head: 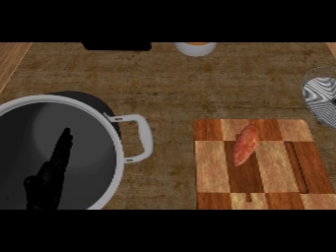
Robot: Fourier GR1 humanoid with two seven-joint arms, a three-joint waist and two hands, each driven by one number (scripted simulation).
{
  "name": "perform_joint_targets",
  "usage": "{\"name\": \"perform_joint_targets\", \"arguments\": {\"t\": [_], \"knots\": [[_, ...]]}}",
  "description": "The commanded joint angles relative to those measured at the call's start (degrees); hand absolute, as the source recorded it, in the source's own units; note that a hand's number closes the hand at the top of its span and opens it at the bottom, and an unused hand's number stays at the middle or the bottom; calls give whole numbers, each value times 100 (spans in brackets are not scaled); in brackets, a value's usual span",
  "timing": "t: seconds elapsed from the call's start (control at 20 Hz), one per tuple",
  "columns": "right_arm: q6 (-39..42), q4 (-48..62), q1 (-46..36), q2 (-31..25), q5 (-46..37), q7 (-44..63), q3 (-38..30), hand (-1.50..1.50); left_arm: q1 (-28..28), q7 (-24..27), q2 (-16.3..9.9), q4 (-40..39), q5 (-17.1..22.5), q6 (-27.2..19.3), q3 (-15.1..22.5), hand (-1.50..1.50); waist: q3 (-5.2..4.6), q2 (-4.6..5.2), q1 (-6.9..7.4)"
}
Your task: Pick the bell pepper from the cutting board and place it in the tiered basket
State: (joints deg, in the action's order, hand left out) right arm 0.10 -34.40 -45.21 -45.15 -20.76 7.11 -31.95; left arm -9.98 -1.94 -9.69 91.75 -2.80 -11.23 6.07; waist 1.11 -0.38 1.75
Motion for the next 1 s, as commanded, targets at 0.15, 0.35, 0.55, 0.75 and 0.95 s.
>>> {"name": "perform_joint_targets", "arguments": {"t": [0.15, 0.35, 0.55, 0.75, 0.95], "knots": [[-245, 285, -151, -158, 715, -726, -789, -150, 116, -6, 206, -704, 129, 86, -68, 0, -103, 97, -128], [-1251, 331, -229, -480, 682, -726, -1115, -150, 84, -272, 269, -298, -72, 15, 139, 0, -99, 104, -102], [-1363, 437, 182, -1166, 758, -339, -1446, -150, -122, -244, 404, -273, -137, -98, 152, 0, -106, 63, -242], [-827, 642, 733, -1809, 1159, -405, -1966, -150, 245, -165, 298, -671, 28, -36, -279, 0, -106, 62, -384], [1, 843, 1764, -2336, 1613, -719, -2600, -150, -126, -175, 328, -278, -35, -70, -229, 0, -100, 11, -511]]}}
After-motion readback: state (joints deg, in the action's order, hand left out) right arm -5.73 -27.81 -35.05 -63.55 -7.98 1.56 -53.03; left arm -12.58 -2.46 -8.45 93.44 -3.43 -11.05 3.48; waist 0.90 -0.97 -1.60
